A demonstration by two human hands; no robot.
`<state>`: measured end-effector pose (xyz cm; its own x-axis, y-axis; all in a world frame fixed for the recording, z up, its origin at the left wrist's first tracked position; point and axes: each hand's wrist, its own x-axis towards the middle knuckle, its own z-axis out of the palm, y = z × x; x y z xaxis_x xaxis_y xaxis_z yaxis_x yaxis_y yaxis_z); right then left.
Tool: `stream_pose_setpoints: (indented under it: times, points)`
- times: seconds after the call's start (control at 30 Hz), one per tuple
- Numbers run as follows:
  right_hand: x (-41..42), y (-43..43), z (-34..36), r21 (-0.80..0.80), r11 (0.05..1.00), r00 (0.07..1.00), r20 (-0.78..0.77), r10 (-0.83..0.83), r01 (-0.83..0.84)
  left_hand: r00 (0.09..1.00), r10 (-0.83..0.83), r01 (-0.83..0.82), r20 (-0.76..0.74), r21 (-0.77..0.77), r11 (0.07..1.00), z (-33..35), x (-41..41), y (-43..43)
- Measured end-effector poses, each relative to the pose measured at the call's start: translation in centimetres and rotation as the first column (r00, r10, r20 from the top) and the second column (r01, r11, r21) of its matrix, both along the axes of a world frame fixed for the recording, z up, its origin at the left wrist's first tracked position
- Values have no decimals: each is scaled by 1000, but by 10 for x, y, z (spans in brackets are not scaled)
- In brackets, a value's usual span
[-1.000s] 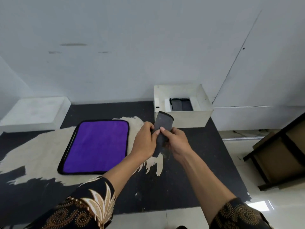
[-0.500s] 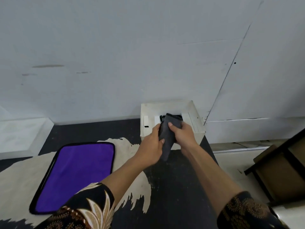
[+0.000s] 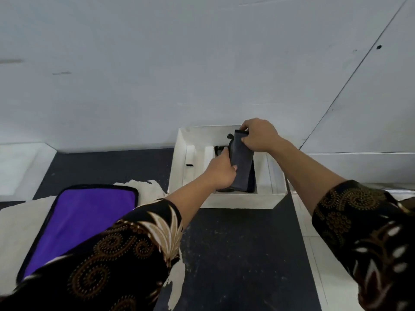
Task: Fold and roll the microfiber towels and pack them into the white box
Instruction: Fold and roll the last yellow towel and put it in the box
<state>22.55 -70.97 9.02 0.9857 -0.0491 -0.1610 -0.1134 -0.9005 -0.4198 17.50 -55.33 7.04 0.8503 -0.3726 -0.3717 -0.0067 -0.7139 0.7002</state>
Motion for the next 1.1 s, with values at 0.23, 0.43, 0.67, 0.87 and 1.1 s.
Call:
stream_pose_setpoints:
  times: [0.23,0.43,0.67,0.87,1.1]
  points:
    - [6,-30,-23,-561,788,956,-20,292,-252,985,-127,132,-117,30,991,-41,18,-56]
    - [-9,-53,-41,-439,868,867,311,389,-232,946,-262,311,-193,298,902,-65,25,-72]
    - [-40,-69,-39,211,948,747,584,-318,238,998,-1,9,-63,120,993,-73,38,-79]
    - [-64,-64,-51,347,866,740,461,-491,359,982,167,-173,-88,-61,983,-73,40,-86]
    - [-74,-60,-59,279,882,791,397,-465,379,995,102,-98,-23,126,987,-76,47,-95]
